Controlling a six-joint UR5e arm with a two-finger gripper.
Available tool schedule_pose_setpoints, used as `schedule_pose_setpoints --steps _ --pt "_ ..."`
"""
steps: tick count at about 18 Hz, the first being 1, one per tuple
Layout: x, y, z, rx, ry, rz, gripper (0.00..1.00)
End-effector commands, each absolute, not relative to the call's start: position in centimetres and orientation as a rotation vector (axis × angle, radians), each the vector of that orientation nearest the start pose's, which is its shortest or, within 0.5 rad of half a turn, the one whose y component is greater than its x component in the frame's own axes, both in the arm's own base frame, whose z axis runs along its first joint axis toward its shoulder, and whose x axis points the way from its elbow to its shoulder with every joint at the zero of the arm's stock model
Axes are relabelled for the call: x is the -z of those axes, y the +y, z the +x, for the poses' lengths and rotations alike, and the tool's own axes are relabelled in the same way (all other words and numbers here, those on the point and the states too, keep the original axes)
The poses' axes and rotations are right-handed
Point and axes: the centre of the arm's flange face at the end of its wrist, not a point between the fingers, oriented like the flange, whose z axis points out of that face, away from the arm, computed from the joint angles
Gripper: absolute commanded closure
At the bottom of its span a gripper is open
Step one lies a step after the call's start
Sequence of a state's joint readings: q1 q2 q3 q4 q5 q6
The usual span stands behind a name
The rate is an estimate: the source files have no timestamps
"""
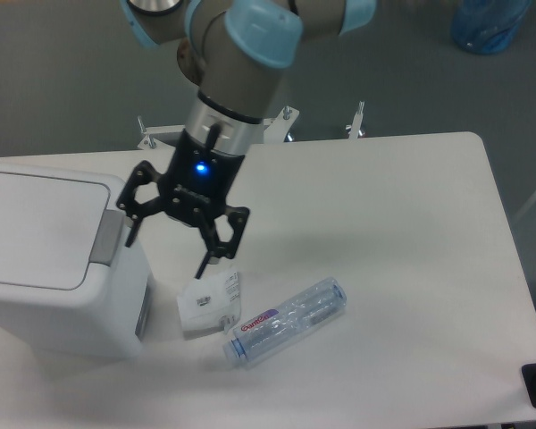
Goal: Open the trash can
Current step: 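Lower the gripper fingers onto the lid edge beside the bin's grey latch, then push the lid edge so the bin lid flips open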
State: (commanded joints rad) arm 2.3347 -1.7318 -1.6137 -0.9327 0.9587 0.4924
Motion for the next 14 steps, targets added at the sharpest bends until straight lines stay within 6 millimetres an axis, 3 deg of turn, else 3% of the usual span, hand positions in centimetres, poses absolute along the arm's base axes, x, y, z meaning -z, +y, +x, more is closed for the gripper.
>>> schedule_pose_setpoints --steps 14 --pt "-45.9 55.4 -24.9 0.32 -0.135 -2.444 0.0"
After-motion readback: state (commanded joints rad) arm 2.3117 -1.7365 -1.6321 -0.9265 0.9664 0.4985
